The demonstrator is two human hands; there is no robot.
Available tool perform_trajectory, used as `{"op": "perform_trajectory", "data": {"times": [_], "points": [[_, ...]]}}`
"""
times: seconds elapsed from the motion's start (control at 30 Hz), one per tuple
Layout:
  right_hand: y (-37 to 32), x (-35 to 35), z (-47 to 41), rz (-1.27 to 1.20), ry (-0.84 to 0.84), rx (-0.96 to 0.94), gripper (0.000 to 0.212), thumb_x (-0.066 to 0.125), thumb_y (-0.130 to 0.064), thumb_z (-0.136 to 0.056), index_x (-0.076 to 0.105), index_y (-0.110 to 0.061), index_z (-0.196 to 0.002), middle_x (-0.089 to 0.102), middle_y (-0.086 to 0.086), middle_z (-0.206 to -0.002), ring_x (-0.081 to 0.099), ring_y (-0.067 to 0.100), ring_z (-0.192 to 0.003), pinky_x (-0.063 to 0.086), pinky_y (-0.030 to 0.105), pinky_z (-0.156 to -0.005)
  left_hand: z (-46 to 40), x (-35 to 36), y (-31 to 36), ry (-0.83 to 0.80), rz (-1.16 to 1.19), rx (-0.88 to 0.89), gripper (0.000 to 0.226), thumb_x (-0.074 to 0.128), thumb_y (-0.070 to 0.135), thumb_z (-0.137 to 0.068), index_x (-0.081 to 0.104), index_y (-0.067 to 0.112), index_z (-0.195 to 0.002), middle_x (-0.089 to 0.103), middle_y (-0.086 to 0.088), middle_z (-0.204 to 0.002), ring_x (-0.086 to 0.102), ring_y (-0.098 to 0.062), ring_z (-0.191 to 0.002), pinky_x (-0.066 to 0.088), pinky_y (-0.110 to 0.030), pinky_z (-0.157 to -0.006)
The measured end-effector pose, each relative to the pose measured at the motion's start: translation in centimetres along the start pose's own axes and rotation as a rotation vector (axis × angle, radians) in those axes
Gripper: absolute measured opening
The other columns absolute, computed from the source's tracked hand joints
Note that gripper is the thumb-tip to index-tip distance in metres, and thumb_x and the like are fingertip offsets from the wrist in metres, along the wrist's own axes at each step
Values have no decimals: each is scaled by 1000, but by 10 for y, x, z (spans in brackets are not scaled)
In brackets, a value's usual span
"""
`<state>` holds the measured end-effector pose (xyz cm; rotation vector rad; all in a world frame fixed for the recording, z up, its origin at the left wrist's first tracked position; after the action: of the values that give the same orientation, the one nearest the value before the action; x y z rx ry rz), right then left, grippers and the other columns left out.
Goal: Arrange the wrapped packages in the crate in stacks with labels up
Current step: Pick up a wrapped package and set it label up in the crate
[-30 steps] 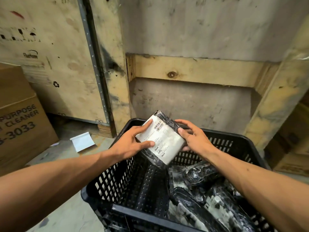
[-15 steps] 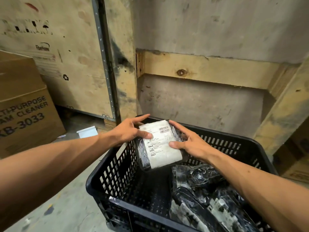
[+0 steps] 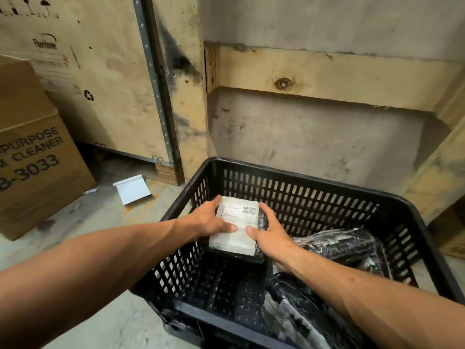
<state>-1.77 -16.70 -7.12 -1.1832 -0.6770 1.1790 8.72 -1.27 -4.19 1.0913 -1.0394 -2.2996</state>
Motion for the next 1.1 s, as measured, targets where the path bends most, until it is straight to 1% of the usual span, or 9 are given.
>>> {"op": "perform_trajectory", "data": {"times": [0.2,0.3,0.37,0.47,0.63,0.77,0.87,0.97,1.1], "points": [[23,1,-12,199,-82,93,99,76,-14,-92,12,-37,-164,59,-15,-120,59,4,-103,44,9,-72,-14,20,-22,23,30,-2,113,91,9,-70,22,17,-160,60,-4,-143,54,-24,-134,36,-43,-118],[27,3,-20,355,-181,142,118,84,-23,-85,-2,-41,-163,61,-17,-130,58,6,-108,43,14,-79,-23,26,-32,16,63,1,96,88,1,-73,36,15,-153,64,-4,-135,56,-23,-131,37,-42,-118],[29,8,-21,564,-252,146,137,89,-36,-78,-21,-45,-157,47,2,-155,54,17,-122,43,25,-98,-26,27,-37,16,65,9,89,86,1,-76,40,17,-150,66,-3,-132,57,-23,-129,38,-42,-116],[35,14,-21,862,-296,136,153,92,-45,-71,-40,-41,-149,23,28,-161,46,38,-138,38,43,-115,-31,31,-43,12,-20,10,94,84,8,-80,31,22,-156,63,-3,-133,56,-26,-130,40,-43,-115],[35,23,-27,1065,-262,193,152,92,-50,-68,-28,-24,-158,3,30,-164,36,45,-144,39,48,-116,-37,37,-43,-100,-268,-36,107,77,18,-88,-1,27,-162,55,-8,-141,53,-28,-130,42,-43,-113],[31,33,-29,1113,-242,242,151,94,-46,-67,-21,-20,-161,5,25,-158,38,42,-140,41,45,-113,-38,32,-46,-303,-598,-71,111,64,40,-96,-29,22,-154,11,-14,-169,16,-35,-153,15,-46,-125],[31,37,-25,1174,-209,229,140,92,-49,-68,-3,-13,-164,7,19,-150,38,38,-135,40,43,-112,-35,35,-46,-335,-757,-59,106,57,47,-99,-26,14,-155,-5,-16,-169,0,-34,-155,5,-43,-124],[26,37,-23,1463,-195,15,123,69,-78,-73,23,-4,-159,20,19,-152,25,37,-138,29,44,-115,-38,37,-38,-316,-975,15,100,51,53,-99,-15,7,-158,-26,-20,-164,-16,-33,-153,-9,-38,-120],[43,24,-24,1340,-424,31,101,50,-56,-102,-16,-7,-161,-30,15,-167,-25,30,-155,-7,45,-127,-44,35,-36,-390,-1065,76,107,59,51,-96,-17,6,-157,-26,-13,-165,-16,-29,-153,-3,-40,-125]]}}
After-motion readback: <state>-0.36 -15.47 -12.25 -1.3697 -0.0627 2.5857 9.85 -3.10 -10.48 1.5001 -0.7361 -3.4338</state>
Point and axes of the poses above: each hand's wrist, its own z-axis away from the middle knuckle, its own x-axis out of the palm, y = z × x, the point moved 3 cm from there along -z, towards the middle knuckle
